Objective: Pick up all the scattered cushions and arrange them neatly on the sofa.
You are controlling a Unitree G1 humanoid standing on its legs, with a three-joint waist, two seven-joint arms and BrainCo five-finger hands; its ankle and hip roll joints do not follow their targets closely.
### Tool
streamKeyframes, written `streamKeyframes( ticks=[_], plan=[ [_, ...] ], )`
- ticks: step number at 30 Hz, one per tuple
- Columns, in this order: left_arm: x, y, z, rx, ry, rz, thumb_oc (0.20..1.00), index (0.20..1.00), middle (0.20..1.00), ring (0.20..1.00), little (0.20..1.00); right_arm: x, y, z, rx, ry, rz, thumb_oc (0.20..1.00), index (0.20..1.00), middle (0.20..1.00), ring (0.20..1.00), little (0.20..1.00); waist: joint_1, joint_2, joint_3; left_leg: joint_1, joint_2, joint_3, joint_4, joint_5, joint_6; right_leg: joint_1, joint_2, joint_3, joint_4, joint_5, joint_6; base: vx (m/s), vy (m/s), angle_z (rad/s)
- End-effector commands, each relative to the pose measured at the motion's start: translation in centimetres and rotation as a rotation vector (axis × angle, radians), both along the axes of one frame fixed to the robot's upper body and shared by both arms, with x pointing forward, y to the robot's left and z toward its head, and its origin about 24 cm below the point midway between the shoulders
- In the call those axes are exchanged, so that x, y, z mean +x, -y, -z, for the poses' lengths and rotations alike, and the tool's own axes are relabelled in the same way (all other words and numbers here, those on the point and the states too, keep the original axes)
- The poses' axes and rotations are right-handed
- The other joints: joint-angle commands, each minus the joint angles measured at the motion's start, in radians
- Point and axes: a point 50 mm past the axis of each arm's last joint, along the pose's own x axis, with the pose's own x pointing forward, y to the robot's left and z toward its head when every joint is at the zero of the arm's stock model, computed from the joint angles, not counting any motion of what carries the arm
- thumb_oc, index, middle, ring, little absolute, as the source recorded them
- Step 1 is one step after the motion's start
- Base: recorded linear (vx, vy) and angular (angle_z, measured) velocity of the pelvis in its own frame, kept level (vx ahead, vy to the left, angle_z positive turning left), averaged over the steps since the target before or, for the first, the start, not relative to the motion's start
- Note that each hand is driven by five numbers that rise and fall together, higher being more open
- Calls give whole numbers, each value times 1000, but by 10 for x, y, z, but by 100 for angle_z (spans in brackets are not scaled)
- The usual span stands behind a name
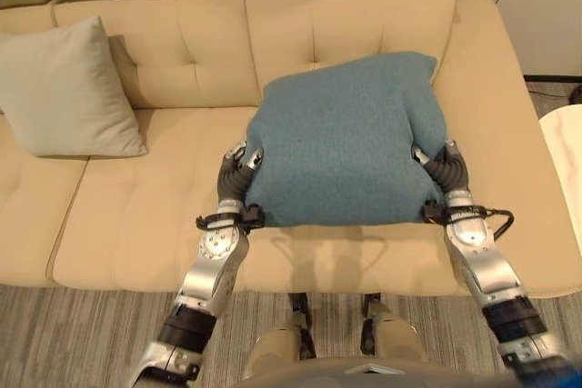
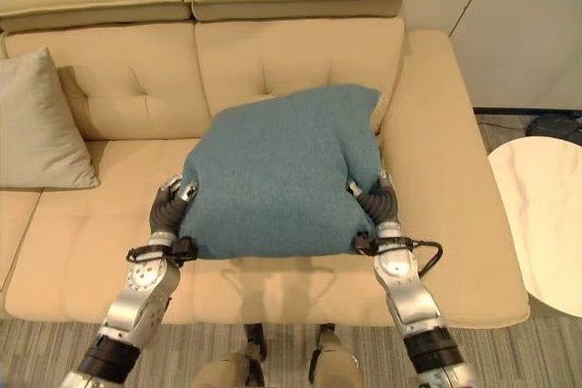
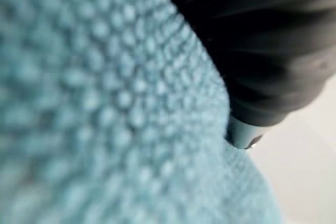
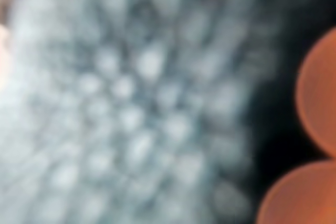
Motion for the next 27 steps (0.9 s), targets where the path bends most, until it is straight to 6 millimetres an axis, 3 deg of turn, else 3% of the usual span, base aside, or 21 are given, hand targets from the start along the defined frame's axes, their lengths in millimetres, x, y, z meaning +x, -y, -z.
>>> streamKeyframes(
  ticks=[1, 2, 3, 5, 8, 9, 10, 13, 17, 22, 27],
  plan=[
    [14, 29, -74, 59, 386, 114, 200, 200, 200, 200, 200, 9, -36, -65, -39, 323, -136, 200, 200, 200, 200, 200, 10, -38, -15, 7, -8, -44, 6, -66, -41, -20, -25, 73, 145, -132, 77, -22, -37, 15],
    [19, 30, -82, 69, 409, 104, 200, 200, 200, 200, 200, 14, -39, -72, -52, 342, -136, 200, 200, 200, 200, 200, 13, -39, -8, -4, -8, -48, 8, -66, -43, -31, -24, 75, 152, -136, 76, -57, -54, 17],
    [34, 34, -108, 118, 483, 79, 200, 200, 200, 200, 200, 27, -47, -96, -94, 413, -129, 200, 200, 200, 200, 200, 21, -39, 5, -36, -5, -55, 8, -51, -52, -64, -23, 72, 162, -134, 72, -57, -59, 20],
    [49, 39, -142, 178, 574, 41, 200, 200, 200, 200, 200, 39, -53, -131, -146, 514, -99, 200, 200, 200, 200, 200, 28, -40, 23, -66, -1, -63, 8, -37, -63, -93, -22, 71, 169, -129, 70, -63, -64, 15],
    [58, 41, -178, 231, 672, -28, 200, 200, 200, 200, 200, 47, -59, -166, -192, 626, -52, 200, 200, 200, 200, 200, 35, -41, 42, -93, 2, -72, 7, -25, -73, -116, -19, 71, 167, -123, 71, -24, -38, 10],
    [58, 41, -178, 231, 673, -28, 200, 200, 200, 200, 200, 47, -59, -166, -192, 627, -52, 200, 200, 200, 200, 200, 35, -41, 43, -93, 2, -72, 7, -25, -73, -116, -19, 71, 167, -123, 71, 8, -61, 8],
    [60, 44, -206, 262, 751, -86, 200, 200, 200, 200, 200, 50, -61, -193, -229, 719, 11, 200, 200, 200, 200, 200, 39, -42, 51, -116, 5, -76, 4, -14, -84, -133, -14, 68, 156, -117, 76, 23, -64, 6],
    [55, 45, -236, 279, 857, -135, 200, 200, 200, 200, 200, 44, -59, -221, -282, 843, 91, 200, 200, 200, 200, 200, 39, -40, 53, -156, 5, -86, 4, -7, -94, -159, -11, 68, 145, -112, 79, 40, -45, 20],
    [48, 55, -251, 281, 925, -129, 200, 200, 200, 200, 200, 40, -64, -228, -287, 890, 109, 200, 200, 200, 200, 200, 35, -33, 52, -169, -2, -92, 4, -11, -94, -174, -14, 64, 152, -118, 81, 43, 3, 14],
    [66, 52, -274, 434, 886, -221, 200, 200, 200, 200, 200, 54, -71, -243, -359, 870, 128, 200, 200, 200, 200, 200, 34, -25, 68, -198, -6, -84, 4, -1, -100, -208, -20, 67, 158, -103, 88, -2, 7, 6],
    [76, 46, -295, 506, 845, -275, 200, 200, 200, 200, 200, 69, -63, -257, -450, 798, 209, 200, 200, 200, 200, 200, 34, -23, 84, -239, -6, -88, 4, 13, -103, -243, -18, 65, 154, -91, 91, -5, -6, 1]
  ],
)
